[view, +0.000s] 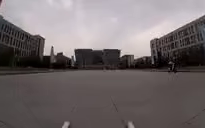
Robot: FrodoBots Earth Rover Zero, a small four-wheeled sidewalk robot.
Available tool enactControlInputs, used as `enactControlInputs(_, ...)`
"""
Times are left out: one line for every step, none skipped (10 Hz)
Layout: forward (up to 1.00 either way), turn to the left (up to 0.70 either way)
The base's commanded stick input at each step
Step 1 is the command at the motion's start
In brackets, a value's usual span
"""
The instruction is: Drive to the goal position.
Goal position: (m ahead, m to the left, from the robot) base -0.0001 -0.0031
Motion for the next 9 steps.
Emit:
enactControlInputs(0.6,0.0)
enactControlInputs(0.6,0.0)
enactControlInputs(0.6,0.0)
enactControlInputs(0.6,0.0)
enactControlInputs(0.6,0.0)
enactControlInputs(0.6,0.0)
enactControlInputs(0.6,0.0)
enactControlInputs(0.0,0.0)
enactControlInputs(0.0,0.0)
